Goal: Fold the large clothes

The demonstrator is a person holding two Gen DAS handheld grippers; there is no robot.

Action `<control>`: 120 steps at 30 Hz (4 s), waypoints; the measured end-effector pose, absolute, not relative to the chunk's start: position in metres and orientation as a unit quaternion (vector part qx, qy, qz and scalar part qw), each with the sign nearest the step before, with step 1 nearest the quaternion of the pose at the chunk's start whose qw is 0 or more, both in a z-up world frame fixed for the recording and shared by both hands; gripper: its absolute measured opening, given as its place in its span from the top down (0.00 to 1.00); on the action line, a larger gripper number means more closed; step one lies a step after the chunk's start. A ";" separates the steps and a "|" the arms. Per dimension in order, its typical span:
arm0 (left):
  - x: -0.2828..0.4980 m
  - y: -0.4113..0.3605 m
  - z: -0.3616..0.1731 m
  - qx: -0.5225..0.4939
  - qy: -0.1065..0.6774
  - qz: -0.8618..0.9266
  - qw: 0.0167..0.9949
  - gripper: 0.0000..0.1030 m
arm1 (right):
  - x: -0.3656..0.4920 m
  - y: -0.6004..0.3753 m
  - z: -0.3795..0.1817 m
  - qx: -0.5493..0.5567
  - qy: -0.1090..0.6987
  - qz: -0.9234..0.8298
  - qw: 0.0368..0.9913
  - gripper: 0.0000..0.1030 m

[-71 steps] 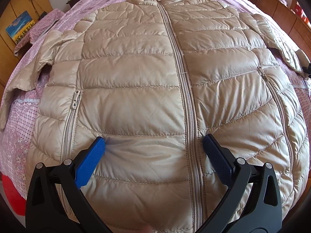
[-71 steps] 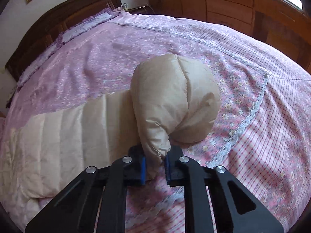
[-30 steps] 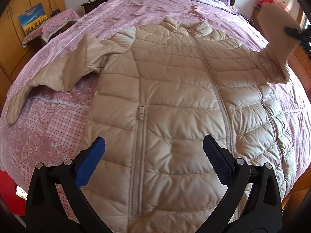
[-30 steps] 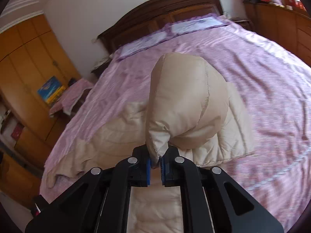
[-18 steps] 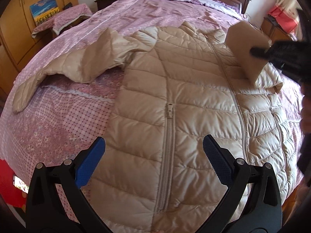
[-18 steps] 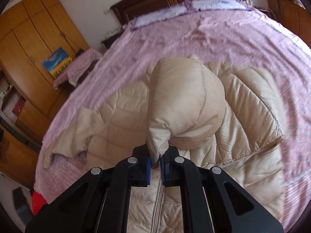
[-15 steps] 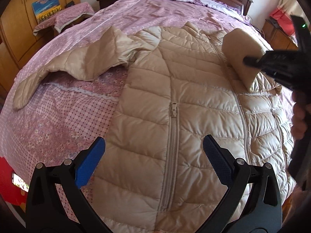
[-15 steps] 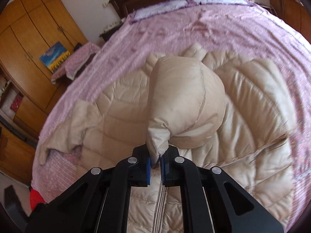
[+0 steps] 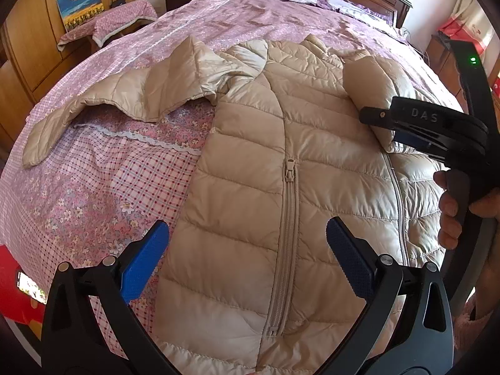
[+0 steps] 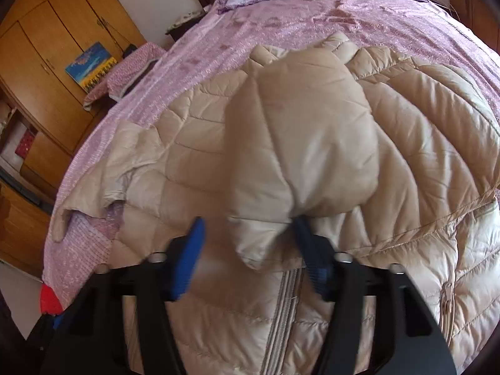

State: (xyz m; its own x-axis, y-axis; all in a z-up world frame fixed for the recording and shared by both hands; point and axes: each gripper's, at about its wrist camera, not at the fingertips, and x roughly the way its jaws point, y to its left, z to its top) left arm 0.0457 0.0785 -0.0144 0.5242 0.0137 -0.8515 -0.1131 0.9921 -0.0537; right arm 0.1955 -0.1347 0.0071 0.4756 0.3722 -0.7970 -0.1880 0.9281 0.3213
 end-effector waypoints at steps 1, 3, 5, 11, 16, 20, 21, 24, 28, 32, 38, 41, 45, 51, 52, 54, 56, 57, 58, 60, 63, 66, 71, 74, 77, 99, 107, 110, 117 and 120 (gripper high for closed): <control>0.046 0.079 -0.014 -0.052 0.486 0.036 0.872 0.03 | 0.194 -0.133 0.009 0.090 0.483 0.164 0.856 0.35; 0.046 0.078 -0.014 -0.052 0.486 0.036 0.872 0.03 | 0.190 -0.133 0.014 0.088 0.480 0.169 0.857 0.34; 0.045 0.077 -0.013 -0.052 0.485 0.035 0.872 0.03 | 0.185 -0.135 0.018 0.092 0.480 0.172 0.855 0.32; 0.047 0.073 -0.013 -0.052 0.487 0.034 0.871 0.03 | 0.162 -0.149 0.036 0.096 0.467 0.185 0.859 0.26; 0.050 0.066 -0.011 -0.042 0.486 0.031 0.872 0.03 | 0.145 -0.164 0.050 0.087 0.453 0.189 0.867 0.24; 0.053 0.060 -0.005 -0.032 0.481 0.025 0.876 0.03 | 0.135 -0.187 0.059 0.079 0.443 0.167 0.877 0.23; 0.055 0.059 -0.003 -0.032 0.481 0.022 0.876 0.03 | 0.133 -0.193 0.060 0.078 0.441 0.160 0.880 0.23; 0.061 0.053 0.000 -0.030 0.483 0.010 0.875 0.03 | 0.131 -0.217 0.061 0.084 0.436 0.126 0.887 0.20; 0.072 0.038 0.012 -0.013 0.475 -0.005 0.880 0.03 | 0.132 -0.253 0.056 0.108 0.437 0.079 0.889 0.20; 0.086 0.017 0.026 0.012 0.461 -0.019 0.887 0.03 | 0.131 -0.282 0.048 0.125 0.436 0.042 0.890 0.20; 0.110 -0.026 0.043 0.051 0.439 -0.046 0.896 0.03 | 0.132 -0.316 0.033 0.155 0.441 0.010 0.884 0.20; 0.125 -0.052 0.046 0.057 0.433 -0.063 0.897 0.03 | 0.132 -0.326 0.026 0.160 0.442 -0.001 0.882 0.20; 0.143 -0.082 0.042 0.057 0.433 -0.085 0.895 0.03 | 0.130 -0.336 0.018 0.175 0.445 -0.005 0.878 0.20; 0.170 -0.119 0.023 0.068 0.438 -0.085 0.892 0.03 | 0.126 -0.344 0.014 0.188 0.443 -0.009 0.877 0.20; 0.173 -0.123 0.020 0.071 0.439 -0.084 0.892 0.04 | 0.126 -0.345 0.013 0.188 0.443 -0.010 0.877 0.20; 0.181 -0.131 0.013 0.083 0.437 -0.078 0.892 0.09 | 0.125 -0.347 0.011 0.189 0.443 -0.012 0.876 0.20; 0.184 -0.135 0.008 0.097 0.427 -0.064 0.897 0.27 | 0.125 -0.349 0.009 0.191 0.444 -0.013 0.875 0.20; 0.186 -0.135 0.006 0.101 0.426 -0.060 0.897 0.35 | 0.125 -0.350 0.008 0.194 0.445 -0.013 0.874 0.20; 0.188 -0.134 0.003 0.098 0.430 -0.060 0.896 0.52 | 0.125 -0.351 0.008 0.195 0.445 -0.014 0.874 0.20; 0.190 -0.126 0.004 0.079 0.434 -0.073 0.895 0.79 | 0.123 -0.352 0.007 0.196 0.444 -0.015 0.874 0.20; 0.192 -0.110 0.011 0.050 0.433 -0.085 0.896 0.90 | 0.123 -0.352 0.006 0.195 0.445 -0.018 0.874 0.20; 0.196 -0.091 0.023 0.031 0.421 -0.080 0.903 0.91 | 0.125 -0.352 0.006 0.195 0.445 -0.018 0.874 0.20; 0.213 -0.043 0.039 0.001 0.407 -0.046 0.912 0.95 | 0.131 -0.349 0.007 0.191 0.445 -0.018 0.875 0.20; 0.222 -0.018 0.039 -0.013 0.410 -0.026 0.911 0.96 | 0.133 -0.348 0.005 0.189 0.447 -0.018 0.874 0.20; 0.231 0.009 0.031 -0.019 0.416 0.001 0.909 0.96 | 0.135 -0.344 0.003 0.186 0.451 -0.017 0.873 0.20; 0.238 0.083 -0.027 -0.085 0.477 0.022 0.875 0.64 | 0.139 -0.337 -0.013 0.175 0.467 -0.018 0.866 0.20; 0.201 0.108 -0.004 -0.110 0.454 0.017 0.884 0.43 | 0.131 -0.336 -0.008 0.177 0.460 -0.015 0.870 0.20; 0.194 0.113 -0.001 -0.122 0.449 0.016 0.885 0.39 | 0.130 -0.334 -0.004 0.174 0.457 -0.011 0.872 0.20; 0.209 0.102 -0.006 -0.123 0.447 0.000 0.886 0.39 | 0.162 -0.339 0.001 0.139 0.462 -0.019 0.876 0.20; 0.224 0.093 -0.014 -0.131 0.449 -0.009 0.884 0.39 | 0.182 -0.340 -0.006 0.127 0.468 -0.005 0.875 0.21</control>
